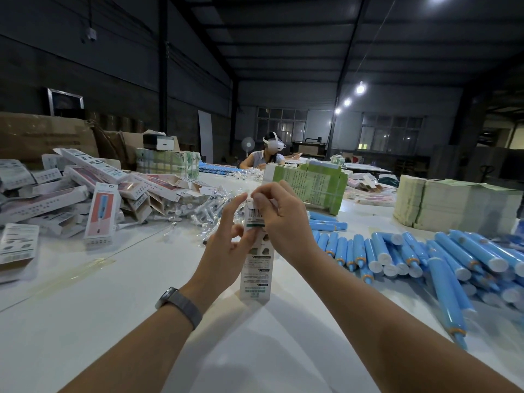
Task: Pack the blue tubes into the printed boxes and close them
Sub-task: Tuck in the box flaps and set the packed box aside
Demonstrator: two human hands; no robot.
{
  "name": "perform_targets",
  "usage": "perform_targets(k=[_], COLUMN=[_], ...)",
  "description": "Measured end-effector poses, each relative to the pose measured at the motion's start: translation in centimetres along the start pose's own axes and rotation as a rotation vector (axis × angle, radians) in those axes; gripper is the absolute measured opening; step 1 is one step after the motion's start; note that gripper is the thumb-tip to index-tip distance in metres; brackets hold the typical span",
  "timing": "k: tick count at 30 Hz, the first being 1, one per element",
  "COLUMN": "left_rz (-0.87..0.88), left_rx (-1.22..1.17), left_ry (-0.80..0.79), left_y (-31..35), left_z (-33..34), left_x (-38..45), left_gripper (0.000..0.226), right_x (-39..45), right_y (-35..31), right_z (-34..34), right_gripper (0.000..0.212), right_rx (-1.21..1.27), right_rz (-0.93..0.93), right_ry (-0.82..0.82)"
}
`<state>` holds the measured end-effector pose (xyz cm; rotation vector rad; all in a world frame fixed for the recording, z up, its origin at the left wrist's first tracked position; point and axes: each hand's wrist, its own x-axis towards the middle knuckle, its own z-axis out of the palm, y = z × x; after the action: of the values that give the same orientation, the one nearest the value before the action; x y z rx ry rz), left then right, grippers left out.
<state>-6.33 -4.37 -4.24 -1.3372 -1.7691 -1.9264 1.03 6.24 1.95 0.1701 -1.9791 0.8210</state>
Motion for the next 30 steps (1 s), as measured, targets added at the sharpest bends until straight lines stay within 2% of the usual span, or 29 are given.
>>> perform_targets(k=[3,12,19,24,30], left_rz=[0.007,-0.004,0.011,-0.015,-0.028], left_rx=[-0.002,0.001,-0.019,0.000,0.015], left_ry=[-0.005,-0.022,-0.056,-0.057,-0.065], left_y=[0.2,0.5,0.6,0.5,0.4], left_z=[0.1,0.0,-0.3,-0.2,-0.3], left_x=[-0.1,-0.1,-0.3,-0.2,-0.2], left_gripper=[0.064,0.069,0.063,0.062,0.060], right_x=[0.4,0.5,1.1,1.5,1.8], right_y=[0.1,0.2,0.3,-0.1,-0.2], right_z=[-0.4,-0.5,-2.2,-1.8,-2.0], right_gripper=[0.010,0.014,0.010,0.010,0.011], right_rx=[-0.039,0.005,0.004,-0.035,-0.184], right_rz=[-0.012,-0.015,-0.016,-0.029,-0.154], right_ry=[-0.049,0.024,-0.146,-0.086,-0.104])
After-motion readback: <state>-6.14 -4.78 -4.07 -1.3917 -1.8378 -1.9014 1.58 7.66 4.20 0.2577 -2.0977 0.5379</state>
